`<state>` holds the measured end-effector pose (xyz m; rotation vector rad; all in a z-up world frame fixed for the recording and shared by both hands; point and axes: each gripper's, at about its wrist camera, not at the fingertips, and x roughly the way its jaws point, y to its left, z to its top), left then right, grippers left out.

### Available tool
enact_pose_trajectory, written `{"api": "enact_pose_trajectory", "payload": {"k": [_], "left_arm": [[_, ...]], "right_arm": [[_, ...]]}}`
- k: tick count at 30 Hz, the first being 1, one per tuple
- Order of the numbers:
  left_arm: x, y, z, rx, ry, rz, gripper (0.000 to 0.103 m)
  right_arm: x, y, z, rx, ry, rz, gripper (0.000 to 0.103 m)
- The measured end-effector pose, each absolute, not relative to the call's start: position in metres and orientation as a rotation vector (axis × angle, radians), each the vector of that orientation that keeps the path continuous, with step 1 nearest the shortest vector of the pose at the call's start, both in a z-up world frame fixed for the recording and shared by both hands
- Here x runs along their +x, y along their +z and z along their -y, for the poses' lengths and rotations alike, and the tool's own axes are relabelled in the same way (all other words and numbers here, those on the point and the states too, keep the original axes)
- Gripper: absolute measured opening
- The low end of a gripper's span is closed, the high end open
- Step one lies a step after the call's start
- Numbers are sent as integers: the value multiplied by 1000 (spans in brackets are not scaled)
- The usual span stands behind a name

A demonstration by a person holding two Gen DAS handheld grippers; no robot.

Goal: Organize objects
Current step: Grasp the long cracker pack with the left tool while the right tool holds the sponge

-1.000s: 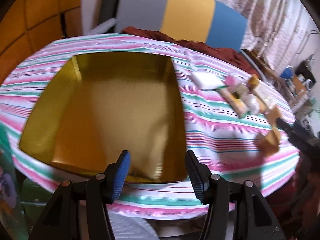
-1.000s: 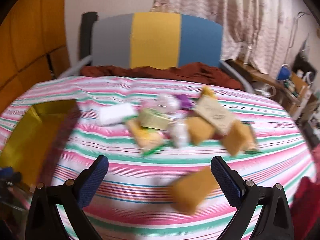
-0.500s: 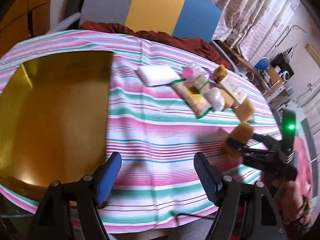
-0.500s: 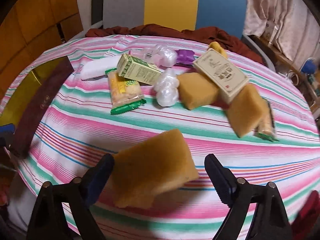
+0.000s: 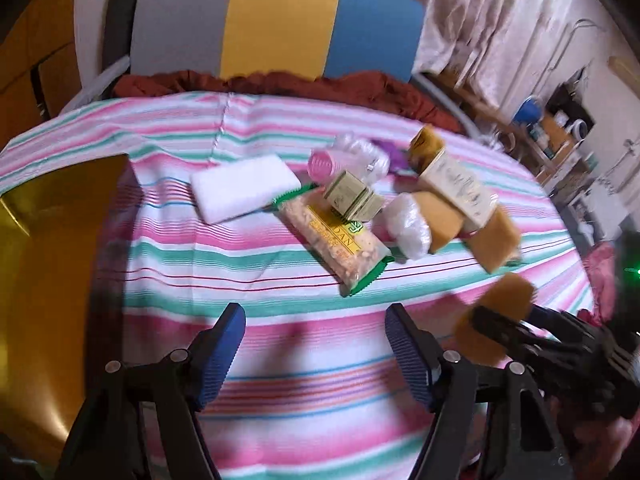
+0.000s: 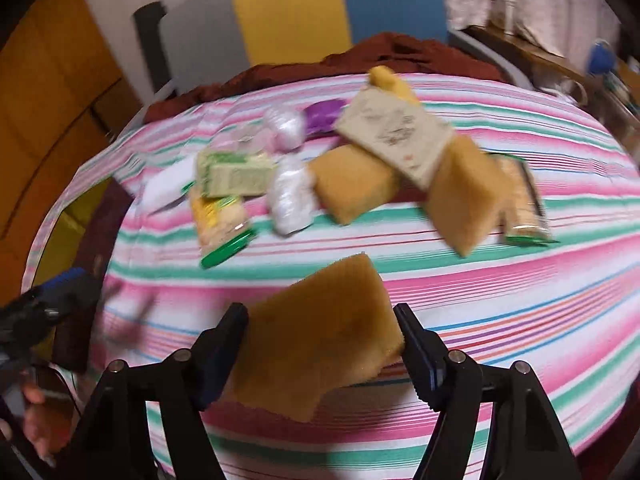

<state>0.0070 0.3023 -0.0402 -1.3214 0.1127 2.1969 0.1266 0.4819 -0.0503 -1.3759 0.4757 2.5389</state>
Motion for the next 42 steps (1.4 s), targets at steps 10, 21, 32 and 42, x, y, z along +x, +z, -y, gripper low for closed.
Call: {"api": "enact_pose_trajectory", "payload": {"k": [10, 21, 32, 42], "left_arm": [[-33, -79, -350, -1458, 2183, 57, 74], [-43, -89, -366, -1341, 2253, -89, 63], [-20, -87, -333, -1261, 2191, -214, 29], [7, -84, -283, -1256, 2152, -131, 23]], "right_arm": [[131, -47, -494, -1372, 2482, -499, 75], [135, -46, -505, -1366, 2469, -553, 75], [133, -44, -497, -1354, 2516, -546, 75], [129, -49, -489, -1384, 2589, -658, 74]]}}
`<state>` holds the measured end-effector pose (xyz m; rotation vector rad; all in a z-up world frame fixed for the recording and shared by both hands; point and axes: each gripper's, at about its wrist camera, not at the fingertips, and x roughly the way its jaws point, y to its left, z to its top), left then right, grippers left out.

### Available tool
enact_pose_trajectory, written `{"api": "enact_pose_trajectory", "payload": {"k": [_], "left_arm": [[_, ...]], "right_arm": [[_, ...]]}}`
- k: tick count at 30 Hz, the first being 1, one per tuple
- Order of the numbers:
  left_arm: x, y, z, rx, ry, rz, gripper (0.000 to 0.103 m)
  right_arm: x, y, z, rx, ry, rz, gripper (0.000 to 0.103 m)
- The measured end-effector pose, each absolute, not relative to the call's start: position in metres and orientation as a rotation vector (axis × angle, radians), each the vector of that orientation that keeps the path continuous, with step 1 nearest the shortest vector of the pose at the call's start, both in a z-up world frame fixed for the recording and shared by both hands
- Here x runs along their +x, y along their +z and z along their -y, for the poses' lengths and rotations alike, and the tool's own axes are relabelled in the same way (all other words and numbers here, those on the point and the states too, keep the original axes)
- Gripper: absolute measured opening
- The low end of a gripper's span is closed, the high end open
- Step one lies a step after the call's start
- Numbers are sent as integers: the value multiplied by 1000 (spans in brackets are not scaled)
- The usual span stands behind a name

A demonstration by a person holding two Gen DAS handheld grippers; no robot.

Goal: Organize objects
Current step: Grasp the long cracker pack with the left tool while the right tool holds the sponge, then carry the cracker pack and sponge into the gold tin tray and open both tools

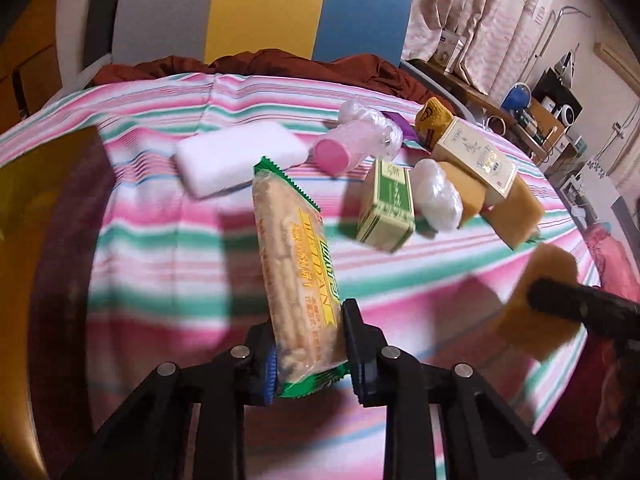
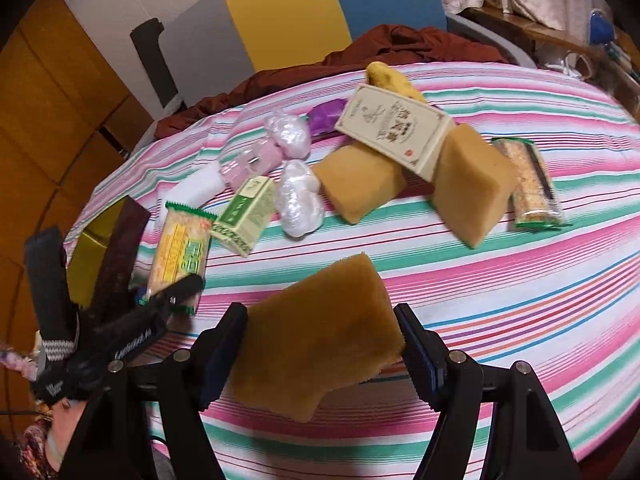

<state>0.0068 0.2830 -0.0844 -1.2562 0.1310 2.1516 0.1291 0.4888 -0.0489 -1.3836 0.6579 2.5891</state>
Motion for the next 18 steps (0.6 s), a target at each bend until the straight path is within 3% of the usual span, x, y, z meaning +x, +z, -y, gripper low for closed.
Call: {"api": "enact_pose_trajectory", "payload": {"k": [18], "left_arm": [[29, -18, -149, -1076, 2260, 102, 20]], "right_arm": [[125, -48, -465, -1334, 2736, -757, 73]]}}
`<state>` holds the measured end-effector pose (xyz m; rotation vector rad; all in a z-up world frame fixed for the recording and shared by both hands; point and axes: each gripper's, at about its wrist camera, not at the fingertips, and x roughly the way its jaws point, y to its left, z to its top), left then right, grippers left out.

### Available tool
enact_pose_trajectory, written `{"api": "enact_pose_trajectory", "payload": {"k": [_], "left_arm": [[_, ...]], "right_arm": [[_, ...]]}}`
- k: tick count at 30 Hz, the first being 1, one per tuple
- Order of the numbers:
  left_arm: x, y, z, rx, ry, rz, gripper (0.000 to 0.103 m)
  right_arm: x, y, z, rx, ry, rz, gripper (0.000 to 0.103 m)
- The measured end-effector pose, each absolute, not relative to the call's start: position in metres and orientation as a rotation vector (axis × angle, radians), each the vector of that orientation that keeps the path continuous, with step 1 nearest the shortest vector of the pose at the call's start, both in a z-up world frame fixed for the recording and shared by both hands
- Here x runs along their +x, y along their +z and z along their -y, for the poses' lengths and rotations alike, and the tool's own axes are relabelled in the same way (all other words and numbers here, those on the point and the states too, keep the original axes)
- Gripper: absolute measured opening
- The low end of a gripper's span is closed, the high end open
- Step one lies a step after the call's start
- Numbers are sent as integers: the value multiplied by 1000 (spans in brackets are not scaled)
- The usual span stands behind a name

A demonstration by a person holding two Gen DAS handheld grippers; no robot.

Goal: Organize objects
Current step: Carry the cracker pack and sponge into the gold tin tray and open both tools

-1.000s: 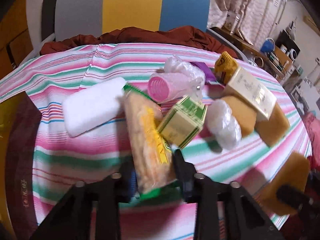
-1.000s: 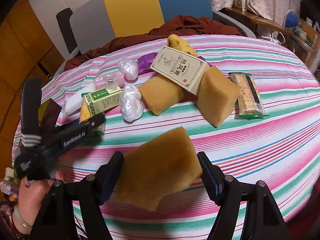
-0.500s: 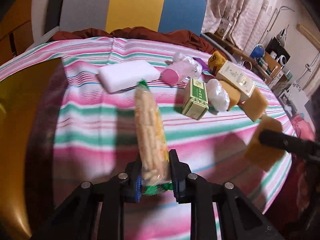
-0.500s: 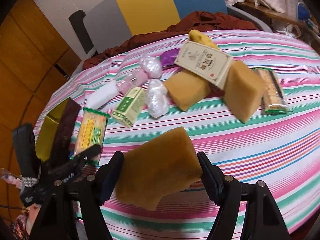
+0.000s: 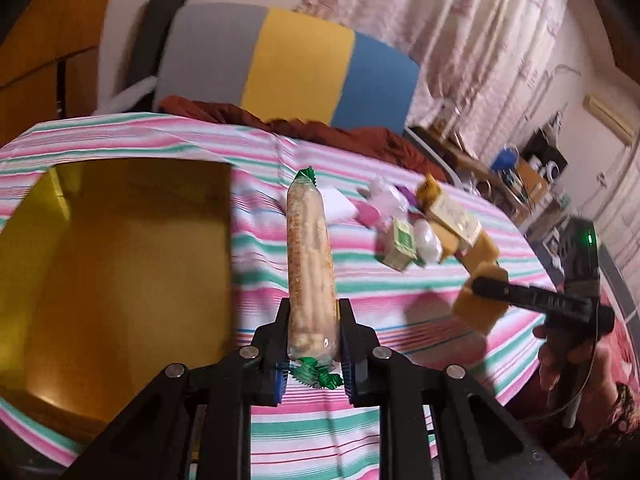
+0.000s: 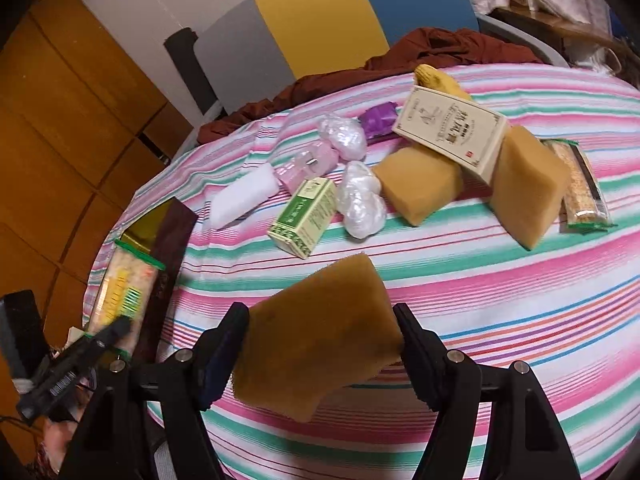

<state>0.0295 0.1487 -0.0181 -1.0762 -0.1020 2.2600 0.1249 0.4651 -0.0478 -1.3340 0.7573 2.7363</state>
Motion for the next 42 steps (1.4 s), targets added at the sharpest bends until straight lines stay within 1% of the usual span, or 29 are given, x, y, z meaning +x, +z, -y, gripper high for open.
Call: {"api": "enact_pose_trajectory", "payload": {"k": [5, 9, 13, 14, 18, 23, 28, 29, 31, 34, 36, 38, 42], "left_arm": [[16, -15, -106, -1094, 2362, 151, 20], [-2, -24, -67, -1155, 2448, 202, 20], [-22, -35, -34, -1227, 2518, 226, 20], [-25, -39, -28, -1243, 2529, 229, 20], [-38, -52, -2, -1322, 2554, 255, 20], [-47, -63, 18, -1385, 2578, 267, 20], [-51, -69, 28, -1429, 2604, 230, 20], [-52, -69, 29, -1438, 2609, 225, 21], [-54, -69, 32, -1465, 2615, 224, 32], [-51, -64, 40, -1475, 2616, 286, 33], [-48, -54, 47, -1448, 2626, 352, 33], [-46, -45, 52, -1410, 2659, 382, 34], [-35, -22, 62, -1312, 2735, 447, 39]], "right_arm": [[125, -37, -440, -1295, 2808, -651, 73], [125, -29, -410, -1252, 2883, -650, 73], [118, -16, -357, -1183, 3015, -501, 73], [115, -12, -342, -1176, 3052, -491, 73], [100, -1, -290, -1197, 3170, -486, 73], [86, 3, -232, -1239, 3260, -341, 73], [64, -6, -187, -1344, 3284, -327, 73], [61, -10, -181, -1362, 3282, -322, 73], [53, -17, -172, -1401, 3268, -315, 73], [41, -28, -162, -1454, 3248, -316, 73], [36, -33, -158, -1477, 3237, -310, 73], [33, -36, -155, -1498, 3229, -308, 73], [24, -44, -145, -1548, 3215, -302, 73]]}}
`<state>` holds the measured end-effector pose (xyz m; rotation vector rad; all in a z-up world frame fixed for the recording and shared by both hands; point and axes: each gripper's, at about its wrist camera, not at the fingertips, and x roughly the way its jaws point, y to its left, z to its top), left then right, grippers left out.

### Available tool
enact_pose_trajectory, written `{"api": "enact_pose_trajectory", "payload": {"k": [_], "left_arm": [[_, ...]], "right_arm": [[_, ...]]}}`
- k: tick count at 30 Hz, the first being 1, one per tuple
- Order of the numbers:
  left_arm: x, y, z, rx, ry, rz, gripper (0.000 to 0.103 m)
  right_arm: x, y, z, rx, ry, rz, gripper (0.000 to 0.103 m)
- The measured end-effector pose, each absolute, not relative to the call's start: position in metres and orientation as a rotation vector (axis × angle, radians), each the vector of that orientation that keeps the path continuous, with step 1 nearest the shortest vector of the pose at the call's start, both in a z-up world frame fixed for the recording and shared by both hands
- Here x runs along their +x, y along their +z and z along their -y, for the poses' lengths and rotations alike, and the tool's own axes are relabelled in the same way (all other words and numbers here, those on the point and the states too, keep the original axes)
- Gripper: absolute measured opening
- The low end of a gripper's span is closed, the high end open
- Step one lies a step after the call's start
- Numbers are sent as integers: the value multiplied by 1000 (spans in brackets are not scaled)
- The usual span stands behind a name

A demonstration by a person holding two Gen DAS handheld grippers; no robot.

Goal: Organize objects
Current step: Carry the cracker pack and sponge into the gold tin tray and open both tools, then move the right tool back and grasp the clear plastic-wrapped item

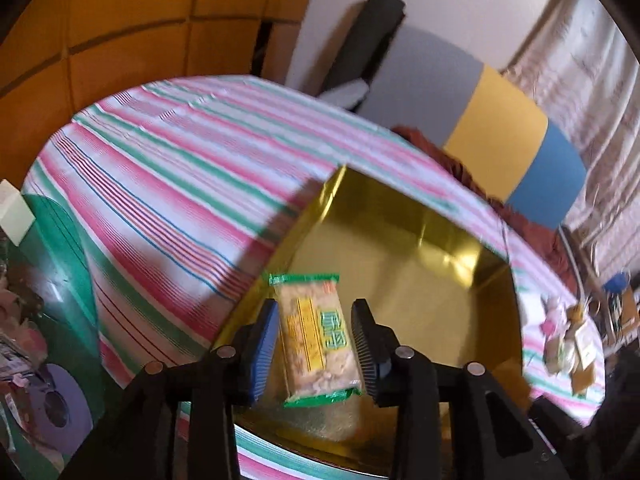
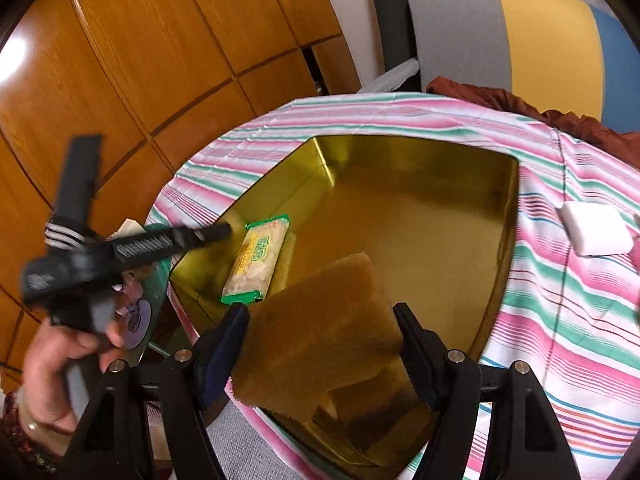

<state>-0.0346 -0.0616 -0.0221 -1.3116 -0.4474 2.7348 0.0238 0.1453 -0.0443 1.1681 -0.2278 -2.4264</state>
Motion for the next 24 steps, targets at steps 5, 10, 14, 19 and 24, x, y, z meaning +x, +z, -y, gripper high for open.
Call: {"api": "enact_pose_trajectory", "payload": {"k": [5, 10, 14, 19, 24], "left_arm": [[-33, -9, 65, -1253, 2749, 507, 42], [-33, -4, 63, -1239, 2732, 528, 42], [-33, -4, 57, -1226, 2713, 527, 42], [-29, -5, 43, -1227, 2675, 507, 42], [-26, -9, 22, -1232, 2617, 468, 43]], "right_arm": [[14, -58, -125, 1214, -2360, 233, 78], [15, -56, -119, 1198, -2378, 262, 95], [19, -46, -131, 1157, -2402, 327, 96], [31, -33, -154, 1100, -2464, 409, 96], [42, -17, -173, 1045, -2556, 391, 96]]}}
